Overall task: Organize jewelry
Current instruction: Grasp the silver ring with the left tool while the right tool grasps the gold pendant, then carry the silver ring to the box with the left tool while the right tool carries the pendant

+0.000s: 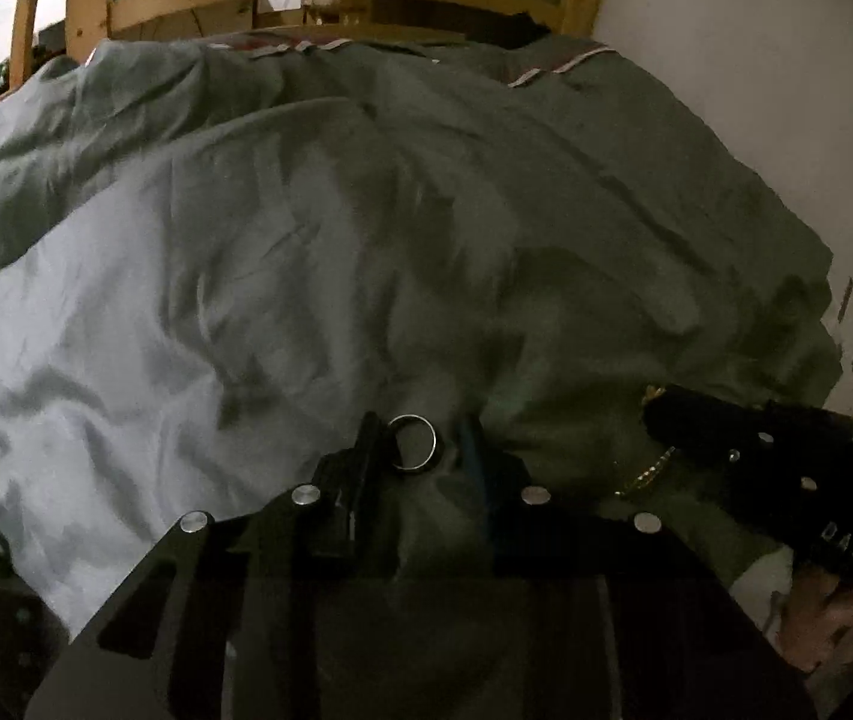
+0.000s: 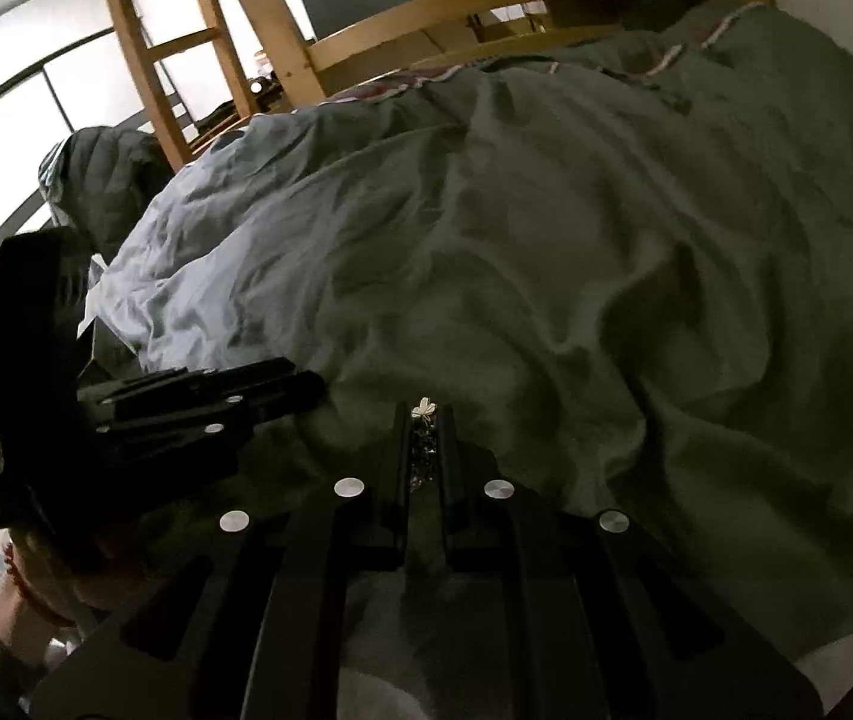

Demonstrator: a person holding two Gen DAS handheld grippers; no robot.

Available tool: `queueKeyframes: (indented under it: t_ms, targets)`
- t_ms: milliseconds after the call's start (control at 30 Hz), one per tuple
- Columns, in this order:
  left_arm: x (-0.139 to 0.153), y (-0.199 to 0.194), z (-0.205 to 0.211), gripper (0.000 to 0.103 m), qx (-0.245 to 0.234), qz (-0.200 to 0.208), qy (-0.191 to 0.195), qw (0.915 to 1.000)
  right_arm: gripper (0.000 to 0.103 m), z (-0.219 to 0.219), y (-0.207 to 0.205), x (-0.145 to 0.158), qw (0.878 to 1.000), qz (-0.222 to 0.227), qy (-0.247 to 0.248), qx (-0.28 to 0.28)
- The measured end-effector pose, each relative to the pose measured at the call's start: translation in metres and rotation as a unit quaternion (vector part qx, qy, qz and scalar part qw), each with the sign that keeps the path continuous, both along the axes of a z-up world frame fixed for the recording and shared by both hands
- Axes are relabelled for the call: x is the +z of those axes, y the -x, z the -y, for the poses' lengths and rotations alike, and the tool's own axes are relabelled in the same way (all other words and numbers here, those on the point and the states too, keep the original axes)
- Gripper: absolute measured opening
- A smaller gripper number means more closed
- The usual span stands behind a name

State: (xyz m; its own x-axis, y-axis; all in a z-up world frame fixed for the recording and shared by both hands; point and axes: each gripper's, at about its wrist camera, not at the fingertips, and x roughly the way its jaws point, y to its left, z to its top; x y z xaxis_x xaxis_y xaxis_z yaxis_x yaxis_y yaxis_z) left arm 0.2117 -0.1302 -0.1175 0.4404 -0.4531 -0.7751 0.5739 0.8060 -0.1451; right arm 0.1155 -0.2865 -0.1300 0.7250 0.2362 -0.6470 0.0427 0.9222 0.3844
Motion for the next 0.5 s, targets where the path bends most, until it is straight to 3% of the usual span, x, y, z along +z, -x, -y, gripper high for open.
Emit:
queueKeyframes:
  t_ms: [233, 500]
  targets:
    - [0.003, 0.001, -0.005, 0.02, 0.004, 0.004, 0.014, 0.9999, 0.009, 0.002, 0.002, 0.001, 1.0, 0.006, -0.01, 0.001]
    - [0.01, 0.005, -0.01, 0.02, 0.013, 0.012, 0.006, 0.9998, 0.009, 0.01, 0.005, 0.009, 0.999, 0.021, -0.027, -0.014]
